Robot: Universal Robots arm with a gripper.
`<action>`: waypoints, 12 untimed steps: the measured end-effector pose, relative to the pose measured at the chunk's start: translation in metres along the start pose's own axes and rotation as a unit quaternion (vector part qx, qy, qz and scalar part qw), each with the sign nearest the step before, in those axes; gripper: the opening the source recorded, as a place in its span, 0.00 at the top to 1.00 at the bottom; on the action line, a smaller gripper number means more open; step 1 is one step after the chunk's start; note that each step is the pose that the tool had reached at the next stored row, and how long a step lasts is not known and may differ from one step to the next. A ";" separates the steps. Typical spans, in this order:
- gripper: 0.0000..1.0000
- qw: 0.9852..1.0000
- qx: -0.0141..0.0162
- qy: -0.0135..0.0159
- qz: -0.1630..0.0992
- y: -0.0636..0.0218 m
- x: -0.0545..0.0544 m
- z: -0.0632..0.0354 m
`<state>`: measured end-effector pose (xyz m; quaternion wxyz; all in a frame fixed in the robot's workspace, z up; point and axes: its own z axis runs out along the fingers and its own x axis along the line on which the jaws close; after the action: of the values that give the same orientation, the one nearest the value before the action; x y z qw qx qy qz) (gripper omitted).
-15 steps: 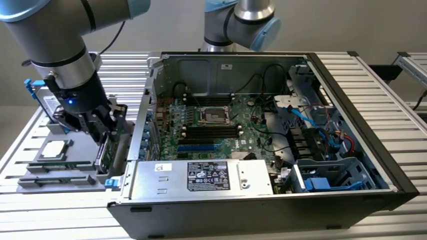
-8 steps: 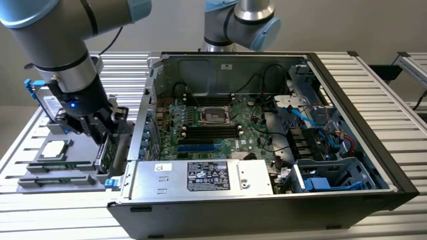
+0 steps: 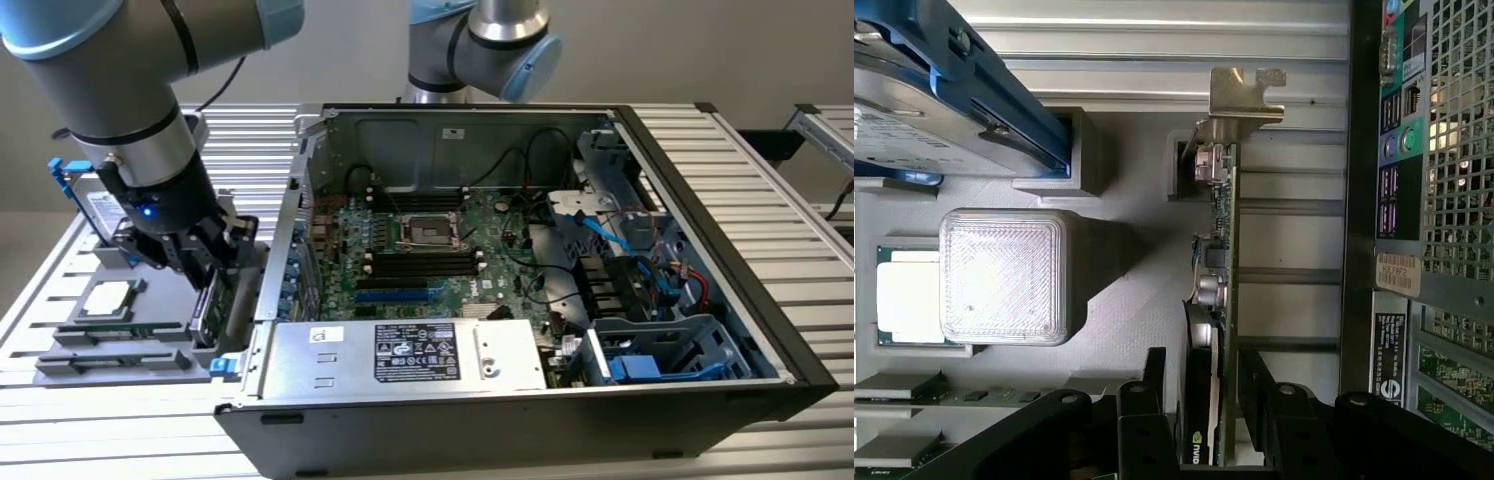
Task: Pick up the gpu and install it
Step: 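Pick up the gpu and move the gpu toward the slot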
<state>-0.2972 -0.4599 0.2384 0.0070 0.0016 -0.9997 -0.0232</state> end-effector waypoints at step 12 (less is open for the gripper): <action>0.58 1.000 0.000 -0.001 0.017 0.0000 0.000 0.0012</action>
<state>-0.2972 -0.4599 0.2372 0.0064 -0.0153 -0.9996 -0.0233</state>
